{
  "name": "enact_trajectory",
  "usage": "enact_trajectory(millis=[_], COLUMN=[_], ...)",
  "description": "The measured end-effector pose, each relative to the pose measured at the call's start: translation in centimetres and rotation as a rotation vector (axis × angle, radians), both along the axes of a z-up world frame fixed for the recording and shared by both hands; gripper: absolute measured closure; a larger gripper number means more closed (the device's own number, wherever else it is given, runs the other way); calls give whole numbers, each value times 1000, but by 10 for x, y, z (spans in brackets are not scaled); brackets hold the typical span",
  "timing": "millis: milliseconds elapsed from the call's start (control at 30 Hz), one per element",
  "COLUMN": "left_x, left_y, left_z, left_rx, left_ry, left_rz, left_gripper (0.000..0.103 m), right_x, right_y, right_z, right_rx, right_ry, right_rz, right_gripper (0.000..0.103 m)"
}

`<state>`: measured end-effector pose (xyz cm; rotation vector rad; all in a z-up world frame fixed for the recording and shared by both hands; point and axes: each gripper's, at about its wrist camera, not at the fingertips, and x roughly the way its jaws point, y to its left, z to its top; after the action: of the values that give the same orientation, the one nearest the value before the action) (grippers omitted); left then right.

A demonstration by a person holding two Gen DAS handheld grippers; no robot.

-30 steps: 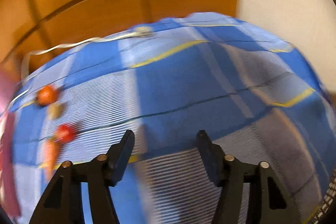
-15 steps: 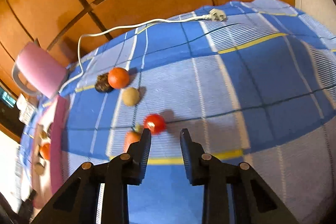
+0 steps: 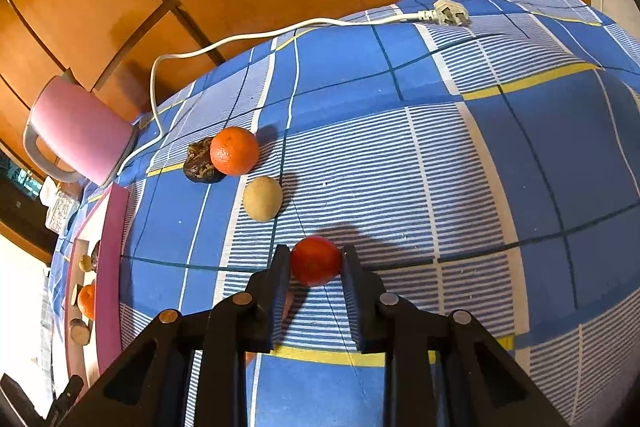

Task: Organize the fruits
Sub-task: 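Carry the red tomato into the tray and open the right tool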

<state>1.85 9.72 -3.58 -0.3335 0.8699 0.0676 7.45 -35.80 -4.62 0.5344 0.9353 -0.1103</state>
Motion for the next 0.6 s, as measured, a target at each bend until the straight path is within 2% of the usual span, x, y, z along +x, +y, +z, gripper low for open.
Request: enact_trajectory(millis=[133, 233, 367, 600], left_x=[-1, 0, -1, -5], left_y=[3, 3, 2, 7], left_z=[1, 0, 0, 0], left_rx=[-1, -5, -6, -12], left_ry=[-3, 5, 5, 4], left_rz=[15, 16, 14, 28], left_gripper=[32, 32, 32, 31], right_x=[-5, -14, -21, -20], right_y=[1, 8, 31, 101], right_z=[10, 30, 47, 53], right_rx=[-11, -106, -168, -109], right_ry=[-30, -80, -117, -139], right_rz=[-11, -2, 88, 333], right_gripper=[78, 78, 78, 78])
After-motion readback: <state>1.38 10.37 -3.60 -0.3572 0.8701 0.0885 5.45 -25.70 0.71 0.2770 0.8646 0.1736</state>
